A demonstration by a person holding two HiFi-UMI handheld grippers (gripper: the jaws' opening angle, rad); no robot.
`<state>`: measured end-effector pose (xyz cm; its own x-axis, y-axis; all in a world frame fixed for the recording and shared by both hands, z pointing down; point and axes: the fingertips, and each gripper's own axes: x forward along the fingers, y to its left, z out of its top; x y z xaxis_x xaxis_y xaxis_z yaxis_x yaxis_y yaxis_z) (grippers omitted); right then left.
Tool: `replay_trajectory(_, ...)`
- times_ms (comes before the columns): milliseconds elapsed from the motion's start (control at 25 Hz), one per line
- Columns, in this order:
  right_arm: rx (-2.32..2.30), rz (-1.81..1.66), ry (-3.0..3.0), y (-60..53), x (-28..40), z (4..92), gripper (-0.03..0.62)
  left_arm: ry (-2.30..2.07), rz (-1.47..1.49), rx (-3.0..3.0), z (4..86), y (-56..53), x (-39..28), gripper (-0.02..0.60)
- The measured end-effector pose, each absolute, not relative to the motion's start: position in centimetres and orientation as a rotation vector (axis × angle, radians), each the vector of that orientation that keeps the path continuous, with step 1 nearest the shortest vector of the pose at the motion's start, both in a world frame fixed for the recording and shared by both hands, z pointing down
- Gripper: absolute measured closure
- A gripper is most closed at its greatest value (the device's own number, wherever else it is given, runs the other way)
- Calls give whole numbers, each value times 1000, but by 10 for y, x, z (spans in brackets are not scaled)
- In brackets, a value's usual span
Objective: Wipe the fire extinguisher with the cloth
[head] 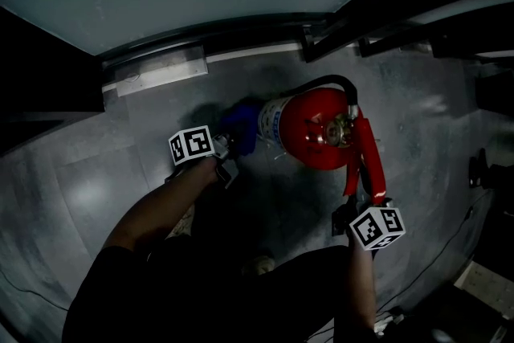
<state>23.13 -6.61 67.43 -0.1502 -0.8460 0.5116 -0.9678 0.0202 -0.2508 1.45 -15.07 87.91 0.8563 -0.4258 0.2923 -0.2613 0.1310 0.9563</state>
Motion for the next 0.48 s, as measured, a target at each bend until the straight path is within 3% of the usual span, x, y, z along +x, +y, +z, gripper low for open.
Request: replay_trajectory(480, 2135, 745, -2096, -104, 263, 641, 591, -450, -393, 1682, 666, -151, -12, 503)
